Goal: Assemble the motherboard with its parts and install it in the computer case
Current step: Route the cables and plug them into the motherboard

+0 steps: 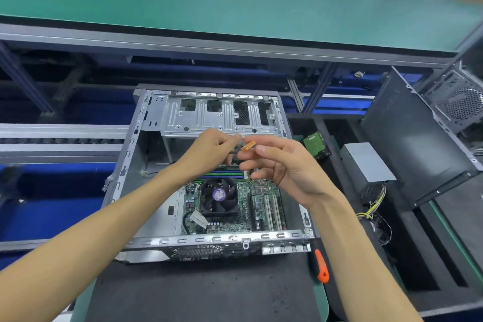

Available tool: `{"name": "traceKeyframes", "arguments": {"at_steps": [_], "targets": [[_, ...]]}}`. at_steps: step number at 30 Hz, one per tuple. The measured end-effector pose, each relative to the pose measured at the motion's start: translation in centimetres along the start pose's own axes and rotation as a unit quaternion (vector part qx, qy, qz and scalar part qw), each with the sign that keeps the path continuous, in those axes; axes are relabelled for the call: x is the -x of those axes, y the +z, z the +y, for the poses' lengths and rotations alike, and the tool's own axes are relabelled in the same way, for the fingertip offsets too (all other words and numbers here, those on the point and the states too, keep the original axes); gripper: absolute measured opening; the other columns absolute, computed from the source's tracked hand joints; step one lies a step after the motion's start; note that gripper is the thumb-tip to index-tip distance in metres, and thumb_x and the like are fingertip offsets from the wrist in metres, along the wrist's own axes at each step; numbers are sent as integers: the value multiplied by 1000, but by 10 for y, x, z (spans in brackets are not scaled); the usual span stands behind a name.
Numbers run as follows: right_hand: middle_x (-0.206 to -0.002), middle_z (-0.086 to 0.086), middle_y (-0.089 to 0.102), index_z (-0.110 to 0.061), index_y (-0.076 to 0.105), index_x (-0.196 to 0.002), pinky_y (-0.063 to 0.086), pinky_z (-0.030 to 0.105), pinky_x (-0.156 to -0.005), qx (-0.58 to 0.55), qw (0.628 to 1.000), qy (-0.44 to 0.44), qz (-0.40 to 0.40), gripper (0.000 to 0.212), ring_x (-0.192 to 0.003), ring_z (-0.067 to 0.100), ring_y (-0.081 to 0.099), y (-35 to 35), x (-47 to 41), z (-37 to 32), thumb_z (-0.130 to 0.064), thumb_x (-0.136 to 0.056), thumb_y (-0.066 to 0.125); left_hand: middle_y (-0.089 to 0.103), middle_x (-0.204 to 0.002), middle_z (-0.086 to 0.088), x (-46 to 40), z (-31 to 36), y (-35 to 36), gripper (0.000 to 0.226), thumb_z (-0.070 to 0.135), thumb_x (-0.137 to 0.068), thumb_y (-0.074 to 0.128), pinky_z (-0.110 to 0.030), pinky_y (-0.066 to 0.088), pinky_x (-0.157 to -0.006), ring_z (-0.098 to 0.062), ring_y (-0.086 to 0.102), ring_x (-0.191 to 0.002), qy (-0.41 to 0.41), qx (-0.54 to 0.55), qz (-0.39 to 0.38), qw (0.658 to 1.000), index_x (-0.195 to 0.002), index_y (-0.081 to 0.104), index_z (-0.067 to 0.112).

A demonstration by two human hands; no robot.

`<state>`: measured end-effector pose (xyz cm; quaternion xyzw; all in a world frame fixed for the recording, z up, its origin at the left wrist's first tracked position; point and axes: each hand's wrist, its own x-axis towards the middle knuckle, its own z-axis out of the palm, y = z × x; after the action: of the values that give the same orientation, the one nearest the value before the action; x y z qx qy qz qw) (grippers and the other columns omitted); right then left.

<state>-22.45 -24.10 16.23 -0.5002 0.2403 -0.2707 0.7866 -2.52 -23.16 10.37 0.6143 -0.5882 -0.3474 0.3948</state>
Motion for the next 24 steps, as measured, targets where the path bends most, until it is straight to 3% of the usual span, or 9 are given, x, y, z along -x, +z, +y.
{"name": "traceKeyframes", "arguments": {"at_steps": [6,10,13,15,17,21,23,24], "targets": [[-91,15,78,-14,81,-99,59,21,-60,6,1000,-3,17,21,-75,21,77,5,-7,-3,-6,-92,62,41,-38,13,-4,7,0,65,21,-103,51,-10,26,-44,-1,33,-40,8,16,-24,1000,-38,50,30],[-90,16,77,-16,81,-97,59,22,-60,20,1000,-6,14,23,-75,22,77,5,-10,-5,-7,-95,61,45,-39,12,-7,9,-3,58,24,-103,52,-11,29,-46,-1,36,-40,8,30,-19,999,-45,56,24],[-91,16,77,-18,81,-95,60,23,-62,29,1000,-4,11,21,-77,24,77,0,-12,-8,-18,-96,60,48,-43,6,-10,7,-6,61,36,-103,51,-13,31,-45,-4,36,-40,-8,23,30,999,-48,55,12],[-91,18,76,-15,79,-93,60,24,-62,39,999,0,32,14,-76,24,76,-8,-13,-10,-16,-92,66,45,-44,4,-15,4,-12,64,43,-102,50,-11,30,-42,-5,34,-38,-19,38,82,996,-53,53,2],[-91,19,75,-10,75,-96,60,25,-61,54,997,3,62,10,-73,22,74,-19,-14,-11,-10,-89,69,43,-45,9,-20,4,-19,61,47,-102,50,-12,29,-43,-4,32,-39,-14,44,122,991,-56,56,7],[-89,13,74,-10,63,-101,54,22,-56,33,989,-11,146,12,-66,14,65,-38,-17,-14,-5,-91,67,60,-82,10,-26,14,-24,27,42,-99,58,-13,39,-68,-1,51,-71,30,24,185,982,-85,61,19],[-87,11,73,-11,60,-97,50,20,-52,7,984,-21,176,9,-61,11,60,-45,-17,-17,-5,-91,64,58,-77,6,-23,22,-24,30,44,-97,60,-14,40,-66,-3,51,-69,44,36,196,979,-81,59,18],[-87,11,73,-11,59,-96,48,19,-50,-3,983,-23,184,9,-60,10,58,-48,-17,-17,-4,-93,63,59,-70,3,-22,26,-24,35,46,-97,60,-18,42,-65,-6,52,-64,42,46,156,986,-76,61,17]]}}
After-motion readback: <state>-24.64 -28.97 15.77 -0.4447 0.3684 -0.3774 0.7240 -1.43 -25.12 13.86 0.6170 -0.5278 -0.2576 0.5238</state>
